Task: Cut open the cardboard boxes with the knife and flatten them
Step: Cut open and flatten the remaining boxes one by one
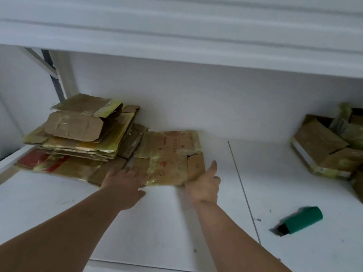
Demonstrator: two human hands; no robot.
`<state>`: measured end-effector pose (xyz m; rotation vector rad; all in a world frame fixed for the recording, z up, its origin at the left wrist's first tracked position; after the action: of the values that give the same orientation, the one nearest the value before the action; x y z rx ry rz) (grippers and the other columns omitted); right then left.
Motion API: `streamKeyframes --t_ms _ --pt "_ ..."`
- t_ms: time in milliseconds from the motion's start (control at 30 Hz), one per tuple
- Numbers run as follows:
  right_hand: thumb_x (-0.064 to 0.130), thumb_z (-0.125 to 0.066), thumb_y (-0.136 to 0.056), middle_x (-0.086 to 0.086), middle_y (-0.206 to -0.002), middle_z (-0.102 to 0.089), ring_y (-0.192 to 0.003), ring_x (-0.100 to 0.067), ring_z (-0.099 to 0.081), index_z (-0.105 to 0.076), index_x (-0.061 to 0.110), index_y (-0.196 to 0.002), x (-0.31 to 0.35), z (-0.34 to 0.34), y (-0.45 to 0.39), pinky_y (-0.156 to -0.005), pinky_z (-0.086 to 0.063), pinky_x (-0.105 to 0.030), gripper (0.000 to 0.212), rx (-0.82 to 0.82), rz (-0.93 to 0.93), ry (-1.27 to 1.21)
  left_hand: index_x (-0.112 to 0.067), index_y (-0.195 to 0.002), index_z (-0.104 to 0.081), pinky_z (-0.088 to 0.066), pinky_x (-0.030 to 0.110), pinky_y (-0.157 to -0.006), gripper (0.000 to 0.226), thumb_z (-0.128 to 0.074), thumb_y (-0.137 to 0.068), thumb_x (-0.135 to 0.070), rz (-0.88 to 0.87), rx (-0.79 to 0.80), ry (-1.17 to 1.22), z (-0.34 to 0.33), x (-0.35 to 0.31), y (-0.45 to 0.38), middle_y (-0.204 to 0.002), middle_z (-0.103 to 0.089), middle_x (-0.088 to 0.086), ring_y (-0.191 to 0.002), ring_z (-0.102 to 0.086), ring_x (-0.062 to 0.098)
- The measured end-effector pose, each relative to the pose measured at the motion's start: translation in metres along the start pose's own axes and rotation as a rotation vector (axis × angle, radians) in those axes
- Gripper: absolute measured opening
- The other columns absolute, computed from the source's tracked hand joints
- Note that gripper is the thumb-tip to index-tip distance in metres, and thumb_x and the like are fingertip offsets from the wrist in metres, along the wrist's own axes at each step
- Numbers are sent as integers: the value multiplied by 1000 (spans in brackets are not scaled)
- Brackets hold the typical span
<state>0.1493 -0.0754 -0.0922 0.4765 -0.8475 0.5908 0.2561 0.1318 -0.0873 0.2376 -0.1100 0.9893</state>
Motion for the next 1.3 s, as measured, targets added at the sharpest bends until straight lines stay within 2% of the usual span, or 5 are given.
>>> streamKeyframes --t_ms 133,400,567,900,1300 --pt "35 -54 -88 -8 -157 -11 -135 -34 -23 -17 39 -150 25 -19 13 -110 -22 -43 72 31 454 683 -36 -148 -30 -16 45 -119 53 -29 -98 -53 33 -77 -38 9 13 -6 -154 -34 -9 -142 -27 18" --pt "47 -25 -100 -2 -166 -6 -153 -23 8 -15 27 -158 17 -59 11 -112 19 -61 62 276 521 949 -27 -155 -16 -12 41 -120 64 -32 -99 -56 -13 91 190 -8 1 -3 -161 -20 -2 -148 -19 22" --pt "39 -36 -99 4 -166 -2 -152 -17 1 -31 29 -153 25 -45 17 -115 14 -59 56 222 553 765 -22 -146 -39 -40 31 -105 43 -34 -104 -25 -45 28 150 6 -4 -15 -143 -49 4 -128 -49 22" --pt "9 -46 -86 2 -156 -30 -145 -14 -26 -42 28 -146 -11 57 1 -118 3 -50 63 83 433 636 -18 -137 -53 -42 30 -99 43 -48 -96 -6 -101 -324 477 72 -73 -16 -128 -60 9 -115 -57 25" --pt "30 -50 -80 10 -108 -56 -108 -15 -53 -62 29 -100 -148 197 -18 -106 -23 -46 23 234 455 787 -2 -111 -70 -47 26 -86 23 -57 -93 2 -265 -321 700 111 -270 -14 -114 -67 12 -97 -65 19"
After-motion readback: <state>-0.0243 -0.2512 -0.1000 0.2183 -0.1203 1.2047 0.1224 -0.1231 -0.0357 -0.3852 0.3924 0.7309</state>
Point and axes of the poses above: each hand's wrist, its own y-axis away from the middle knuckle, its own z-axis out of the back of the hand, x = y × z, the point moved 10 cm from there along -y, towards the middle knuckle
